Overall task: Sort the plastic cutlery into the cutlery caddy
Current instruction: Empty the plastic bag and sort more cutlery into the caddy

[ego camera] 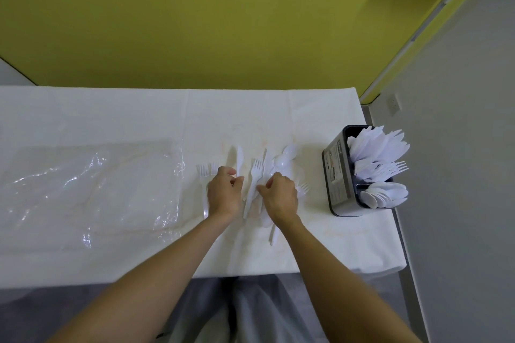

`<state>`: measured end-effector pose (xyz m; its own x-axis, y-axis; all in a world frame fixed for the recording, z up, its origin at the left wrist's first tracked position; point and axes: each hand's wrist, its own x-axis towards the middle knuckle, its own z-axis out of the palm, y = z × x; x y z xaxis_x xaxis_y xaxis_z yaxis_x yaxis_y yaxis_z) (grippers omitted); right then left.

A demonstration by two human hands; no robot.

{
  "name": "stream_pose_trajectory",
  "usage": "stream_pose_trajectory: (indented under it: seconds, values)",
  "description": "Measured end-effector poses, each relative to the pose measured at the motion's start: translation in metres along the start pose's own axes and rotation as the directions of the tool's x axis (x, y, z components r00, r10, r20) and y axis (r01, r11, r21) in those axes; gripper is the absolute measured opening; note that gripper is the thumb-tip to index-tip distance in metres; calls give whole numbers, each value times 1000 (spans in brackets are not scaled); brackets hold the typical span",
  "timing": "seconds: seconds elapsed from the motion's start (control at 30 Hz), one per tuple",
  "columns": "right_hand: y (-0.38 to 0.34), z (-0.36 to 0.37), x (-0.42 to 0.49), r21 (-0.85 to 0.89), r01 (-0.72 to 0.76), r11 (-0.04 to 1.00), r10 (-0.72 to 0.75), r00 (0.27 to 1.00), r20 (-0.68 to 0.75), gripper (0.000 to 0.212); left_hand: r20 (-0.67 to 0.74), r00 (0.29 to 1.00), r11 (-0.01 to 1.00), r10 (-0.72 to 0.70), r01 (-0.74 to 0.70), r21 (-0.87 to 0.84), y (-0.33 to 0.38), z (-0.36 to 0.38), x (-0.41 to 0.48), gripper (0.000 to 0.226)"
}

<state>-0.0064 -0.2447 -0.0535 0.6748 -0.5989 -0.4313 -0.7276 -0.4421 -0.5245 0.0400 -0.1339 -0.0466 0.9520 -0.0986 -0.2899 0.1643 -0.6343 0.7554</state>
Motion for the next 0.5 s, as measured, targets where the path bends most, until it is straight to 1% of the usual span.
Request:
stream_pose_trajectory:
  seconds: [0.07, 0.13, 0.17, 0.2, 0.27, 0.3, 0.37, 0.4, 0.43, 0.5]
  values:
    - [-1, 1, 2, 13, -28, 1000, 27, 1000, 12, 27, -6, 1000, 1000, 16, -16, 1, -1, -2, -3, 21]
    - [1, -4, 4, 80, -59, 995, 58, 998, 18, 38, 9, 1000, 1000, 25, -25, 5, 0, -3, -5, 23]
    - [2, -9, 3, 114, -77, 991, 76, 997, 11, 38, 23, 999, 1000, 24, -24, 7, 1, -2, -5, 23]
    - [4, -15, 2, 153, -88, 984, 90, 996, -10, 33, 42, 999, 1000, 23, -24, 11, 4, 0, -6, 21]
    - [13, -23, -2, 244, -105, 964, 122, 991, -55, 13, 88, 996, 999, 29, -30, 18, 10, 7, -6, 14]
    - [18, -28, -5, 280, -114, 953, 138, 988, -69, 9, 122, 992, 999, 32, -34, 20, 13, 12, -6, 10]
    - [29, -31, -8, 336, -132, 933, 166, 983, -74, 19, 194, 980, 997, 45, -56, 51, 17, 22, -7, 6]
    - [34, -32, -10, 347, -141, 927, 176, 982, -72, 19, 215, 975, 995, 57, -74, 73, 18, 26, -7, 5]
    - [39, -34, -11, 346, -148, 927, 183, 981, -71, 16, 220, 973, 992, 65, -87, 92, 18, 30, -7, 5]
    - [46, -35, -11, 352, -163, 922, 197, 978, -62, 11, 181, 981, 988, 67, -90, 124, 17, 30, -5, 4]
